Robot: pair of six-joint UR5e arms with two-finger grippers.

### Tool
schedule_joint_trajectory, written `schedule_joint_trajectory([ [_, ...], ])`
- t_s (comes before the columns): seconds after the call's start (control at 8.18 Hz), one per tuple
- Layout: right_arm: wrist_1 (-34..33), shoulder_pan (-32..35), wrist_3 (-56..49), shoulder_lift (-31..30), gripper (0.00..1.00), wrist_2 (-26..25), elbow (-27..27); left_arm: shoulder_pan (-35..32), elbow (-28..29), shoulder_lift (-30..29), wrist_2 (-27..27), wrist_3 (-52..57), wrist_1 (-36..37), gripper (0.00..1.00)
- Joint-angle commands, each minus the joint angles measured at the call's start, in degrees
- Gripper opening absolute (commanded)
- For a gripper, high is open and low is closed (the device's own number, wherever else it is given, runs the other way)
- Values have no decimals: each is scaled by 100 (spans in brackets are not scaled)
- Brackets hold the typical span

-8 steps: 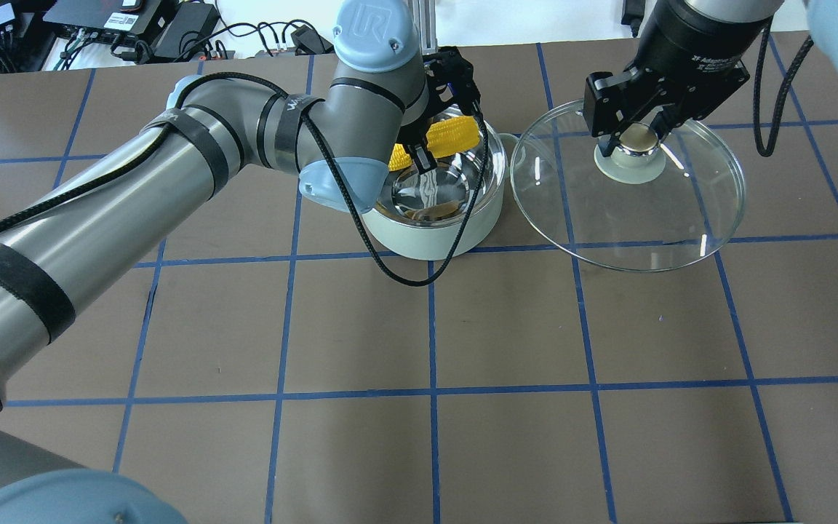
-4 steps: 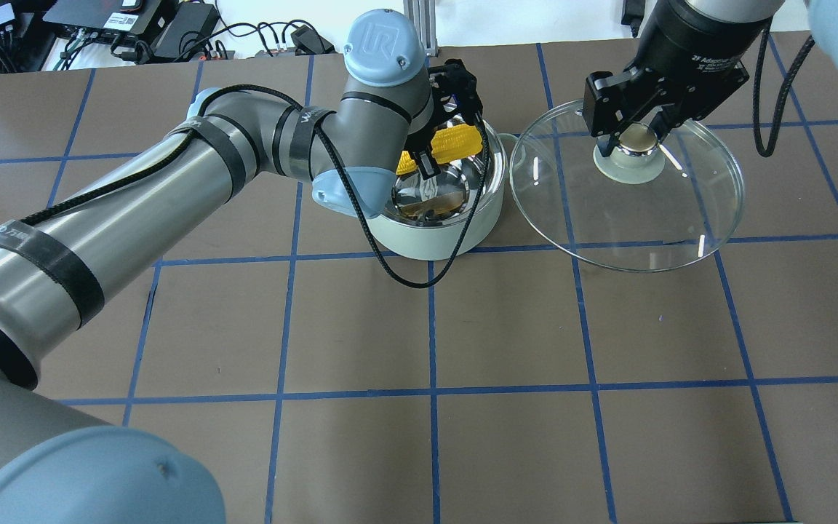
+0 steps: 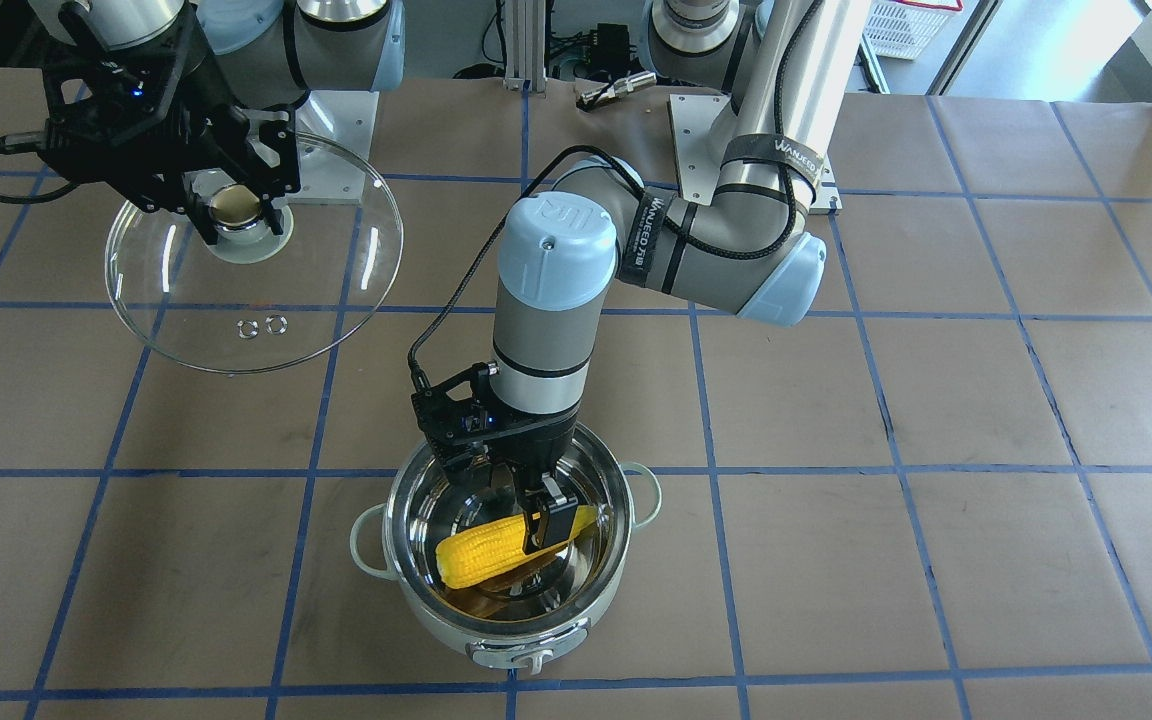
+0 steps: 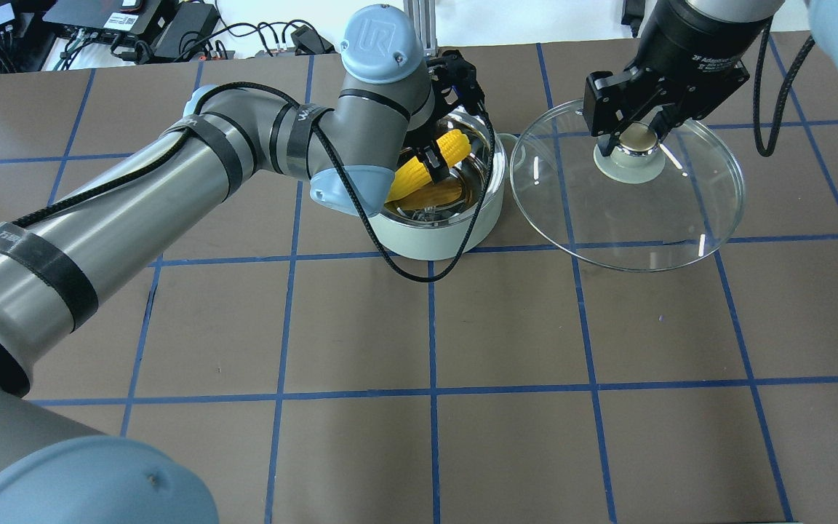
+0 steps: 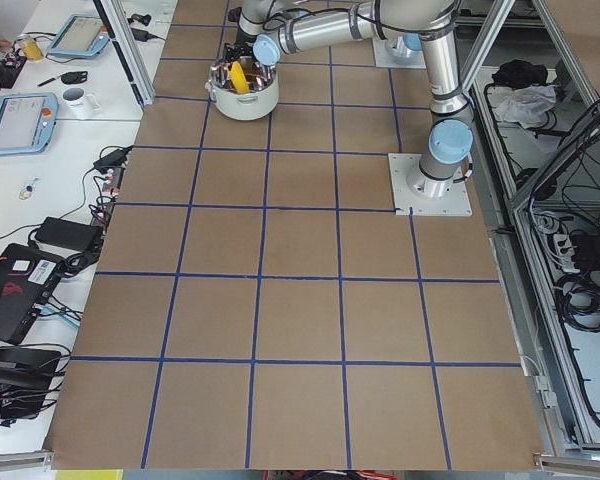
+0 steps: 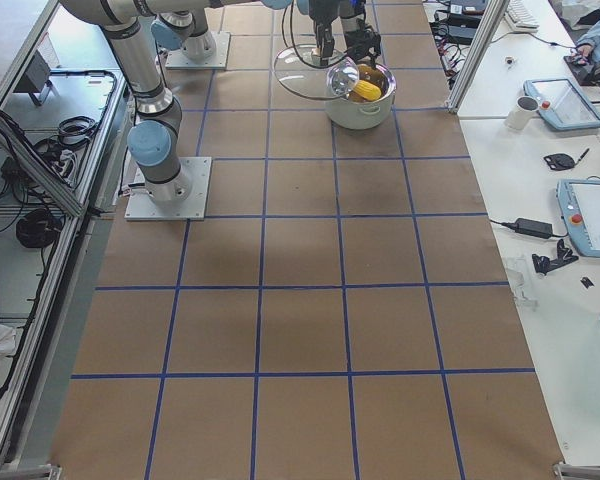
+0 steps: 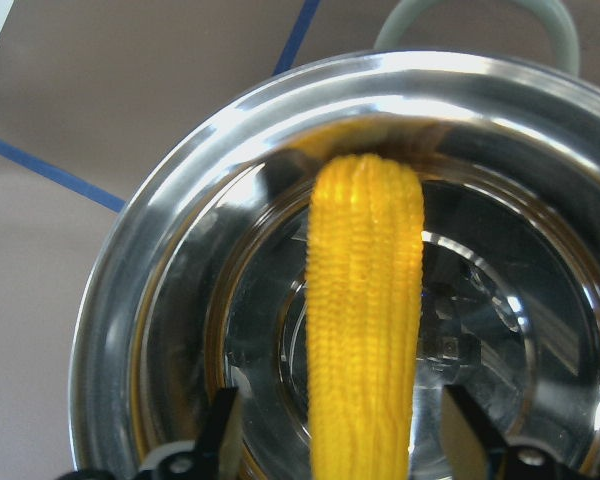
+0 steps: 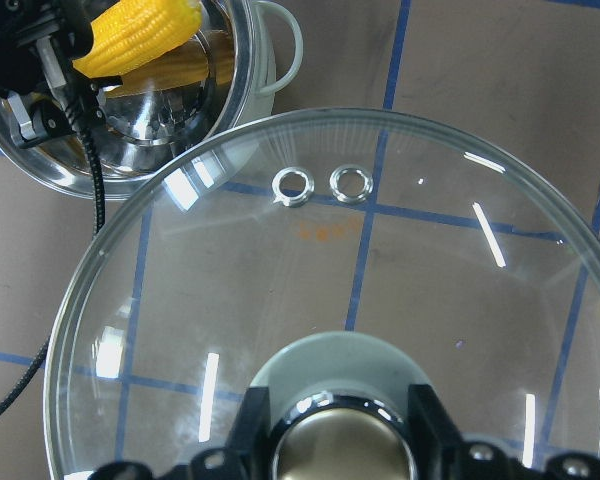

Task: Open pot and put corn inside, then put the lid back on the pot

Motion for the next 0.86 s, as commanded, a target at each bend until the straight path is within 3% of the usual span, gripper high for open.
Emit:
schedule_joint_trajectory([
  [0.0, -5, 0, 0, 0, 35, 12, 0, 9, 0, 231, 4, -62, -82, 100],
  [0.37, -119, 9, 0, 9, 33, 4, 0, 105, 26, 1037, -22, -272, -1212, 100],
  [0.73, -575, 149, 9, 210, 34, 47, -105, 1095, 26, 1733, -170, -316, -2163, 100],
])
